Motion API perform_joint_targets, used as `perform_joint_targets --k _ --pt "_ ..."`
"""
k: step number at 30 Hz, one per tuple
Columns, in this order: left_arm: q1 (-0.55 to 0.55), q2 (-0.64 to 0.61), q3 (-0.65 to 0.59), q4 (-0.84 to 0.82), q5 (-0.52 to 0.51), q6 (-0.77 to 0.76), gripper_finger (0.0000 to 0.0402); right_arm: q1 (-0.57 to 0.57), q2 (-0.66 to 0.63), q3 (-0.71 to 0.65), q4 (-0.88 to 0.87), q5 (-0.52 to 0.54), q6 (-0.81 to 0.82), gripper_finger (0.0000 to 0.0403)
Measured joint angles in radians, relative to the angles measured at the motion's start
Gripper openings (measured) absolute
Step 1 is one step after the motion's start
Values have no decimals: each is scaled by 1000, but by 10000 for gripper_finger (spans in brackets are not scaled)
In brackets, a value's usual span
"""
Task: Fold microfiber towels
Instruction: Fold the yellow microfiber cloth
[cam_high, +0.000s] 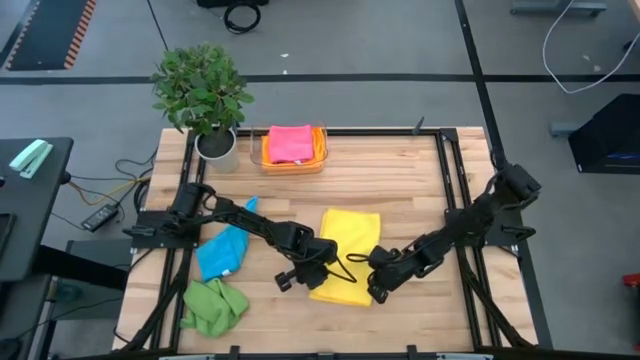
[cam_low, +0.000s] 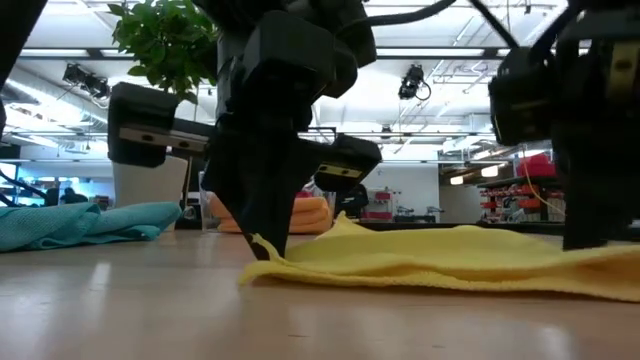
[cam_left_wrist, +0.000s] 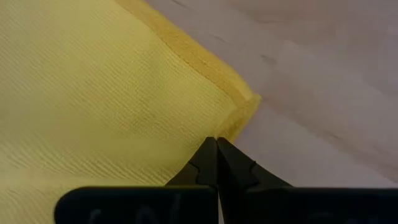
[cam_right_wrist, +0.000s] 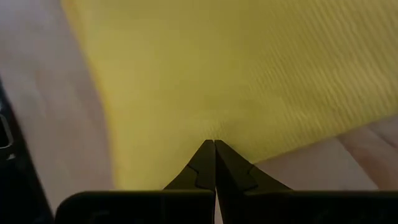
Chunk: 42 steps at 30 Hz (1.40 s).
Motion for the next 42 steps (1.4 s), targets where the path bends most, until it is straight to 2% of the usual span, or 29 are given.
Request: perform_joint_targets --k 6,10,17,19,21,23,25,27,31,33,37,42 --pt "0 3 -1 -5 52 -68 16 1 53 5 22 -11 44 5" --pt "22 -20 -2 -29 56 -198 38 1 53 5 20 -11 31 5" --pt "109 -131 -2 -232 57 -229 76 0 52 3 13 -13 24 5" --pt "152 -157 -5 -266 99 -258 82 0 52 3 13 -12 24 5" --pt "222 -163 -25 -215 202 -341 83 0 52 2 17 -11 26 5" --pt "307 -161 -55 -100 281 -494 79 1 52 2 20 -5 26 5" --pt "382 -160 -90 54 280 -719 70 1 52 1 24 4 25 5" --pt "448 -161 -127 158 237 -942 59 1 52 1 26 7 24 5" --pt "542 -160 -166 184 180 -1285 44 1 53 0 28 17 25 5" --pt "569 -160 -182 184 148 -1331 39 1 53 0 28 18 25 5" --pt "563 -160 -196 217 111 -1325 42 1 53 0 29 24 25 5" --pt "504 -160 -195 277 75 -1271 84 -2 53 0 29 34 12 5"
